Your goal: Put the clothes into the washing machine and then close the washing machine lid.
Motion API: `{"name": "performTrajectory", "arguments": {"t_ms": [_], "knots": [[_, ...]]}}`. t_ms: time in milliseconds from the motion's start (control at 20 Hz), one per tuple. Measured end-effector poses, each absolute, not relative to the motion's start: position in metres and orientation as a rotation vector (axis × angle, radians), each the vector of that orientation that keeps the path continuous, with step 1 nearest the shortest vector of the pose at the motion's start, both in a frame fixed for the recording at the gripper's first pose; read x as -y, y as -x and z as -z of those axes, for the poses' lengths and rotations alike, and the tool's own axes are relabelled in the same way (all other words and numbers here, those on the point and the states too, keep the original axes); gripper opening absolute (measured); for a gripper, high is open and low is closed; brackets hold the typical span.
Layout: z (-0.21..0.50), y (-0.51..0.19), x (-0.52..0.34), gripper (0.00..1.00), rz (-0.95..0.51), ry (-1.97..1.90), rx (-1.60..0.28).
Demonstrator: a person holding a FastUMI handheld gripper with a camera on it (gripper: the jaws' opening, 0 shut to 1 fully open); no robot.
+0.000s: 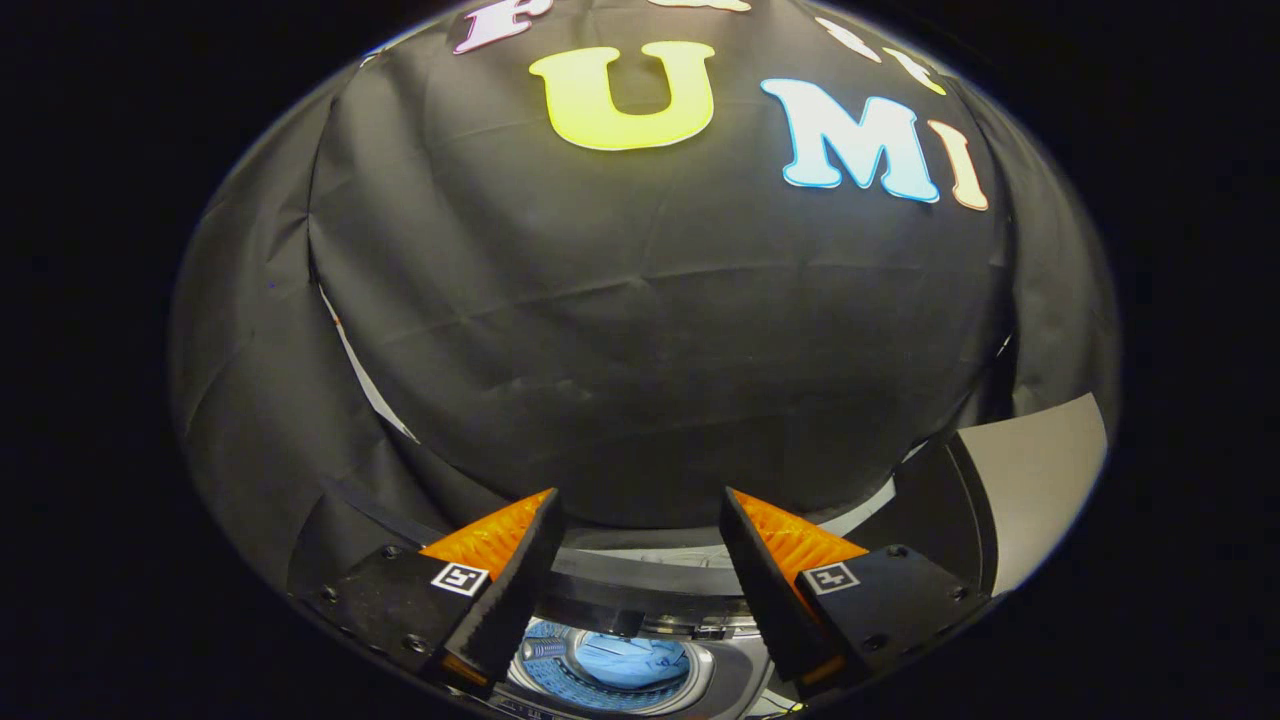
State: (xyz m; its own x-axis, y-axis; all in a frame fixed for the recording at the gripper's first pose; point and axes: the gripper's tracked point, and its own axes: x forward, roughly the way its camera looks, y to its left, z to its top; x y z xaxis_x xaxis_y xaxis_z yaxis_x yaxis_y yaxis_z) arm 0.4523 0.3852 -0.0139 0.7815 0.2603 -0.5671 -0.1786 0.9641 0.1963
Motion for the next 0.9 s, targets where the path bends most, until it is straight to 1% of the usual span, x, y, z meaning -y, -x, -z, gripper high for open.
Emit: {"name": "performTrajectory", "arguments": {"t_ms": [200,900], "knots": [[0.019,-0.448,-0.387,0.98,-0.237,-0.176,-0.657],[0.015,-0.4,-0.389,0.98,-0.271,-0.158,-0.582]]}}
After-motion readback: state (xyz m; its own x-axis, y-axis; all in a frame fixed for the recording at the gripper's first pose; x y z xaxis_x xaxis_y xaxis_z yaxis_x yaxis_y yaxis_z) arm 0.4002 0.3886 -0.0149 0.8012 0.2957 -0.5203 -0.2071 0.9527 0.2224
